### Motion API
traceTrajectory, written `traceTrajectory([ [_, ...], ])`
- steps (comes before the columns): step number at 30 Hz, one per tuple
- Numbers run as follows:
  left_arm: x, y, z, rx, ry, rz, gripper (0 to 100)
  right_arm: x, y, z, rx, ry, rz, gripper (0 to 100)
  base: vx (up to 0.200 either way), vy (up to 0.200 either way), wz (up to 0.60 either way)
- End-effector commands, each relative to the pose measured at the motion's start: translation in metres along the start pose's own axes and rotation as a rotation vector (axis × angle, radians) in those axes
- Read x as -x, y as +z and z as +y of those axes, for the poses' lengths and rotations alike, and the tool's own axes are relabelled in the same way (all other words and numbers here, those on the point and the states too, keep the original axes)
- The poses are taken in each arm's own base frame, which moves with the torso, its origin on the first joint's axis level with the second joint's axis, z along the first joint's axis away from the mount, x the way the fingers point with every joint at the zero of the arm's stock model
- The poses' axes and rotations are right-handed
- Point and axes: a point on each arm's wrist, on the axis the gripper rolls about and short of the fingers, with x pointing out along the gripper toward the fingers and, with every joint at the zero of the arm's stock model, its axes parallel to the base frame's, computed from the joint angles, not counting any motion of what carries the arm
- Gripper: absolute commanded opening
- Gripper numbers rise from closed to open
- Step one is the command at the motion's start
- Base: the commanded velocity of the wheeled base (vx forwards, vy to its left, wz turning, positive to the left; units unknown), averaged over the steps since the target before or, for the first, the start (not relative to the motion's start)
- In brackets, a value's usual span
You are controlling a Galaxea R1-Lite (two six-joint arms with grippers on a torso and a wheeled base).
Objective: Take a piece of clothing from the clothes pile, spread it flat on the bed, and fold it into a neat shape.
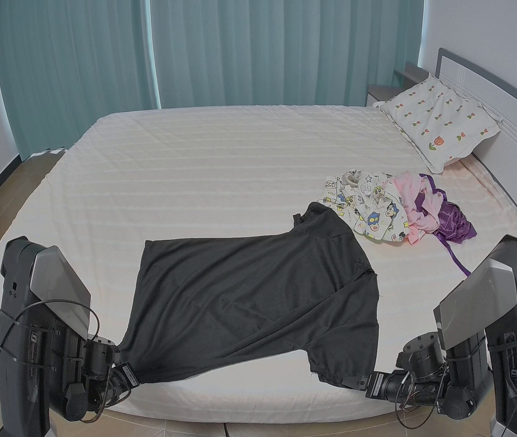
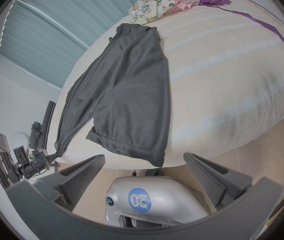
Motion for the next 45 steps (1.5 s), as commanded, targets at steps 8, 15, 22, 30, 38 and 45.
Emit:
traceTrajectory([
  [8, 0.000, 0.001, -0.001, 0.004, -0.010, -0.014, 0, -0.018, 0.000, 0.004, 0.016, -0.016, -0.052, 100, 0.000, 0.000, 0.00],
  [15, 0.000, 0.001, -0.001, 0.004, -0.010, -0.014, 0, -0.015, 0.001, 0.004, 0.012, -0.017, -0.058, 0, 0.000, 0.000, 0.00],
  [22, 0.000, 0.001, -0.001, 0.004, -0.009, -0.013, 0, -0.009, 0.005, 0.003, -0.002, -0.016, -0.070, 0, 0.000, 0.000, 0.00],
  [30, 0.002, 0.001, -0.001, 0.004, -0.009, -0.013, 0, 0.026, 0.018, -0.001, -0.037, 0.042, -0.068, 0, 0.000, 0.000, 0.00],
  [38, 0.026, 0.023, -0.009, 0.053, -0.085, -0.115, 0, 0.047, 0.035, -0.009, 0.001, 0.029, -0.126, 0, 0.000, 0.000, 0.00],
  [45, 0.046, 0.042, -0.016, 0.100, -0.160, -0.213, 0, 0.078, 0.045, -0.002, 0.033, 0.065, -0.158, 0, 0.000, 0.000, 0.00],
])
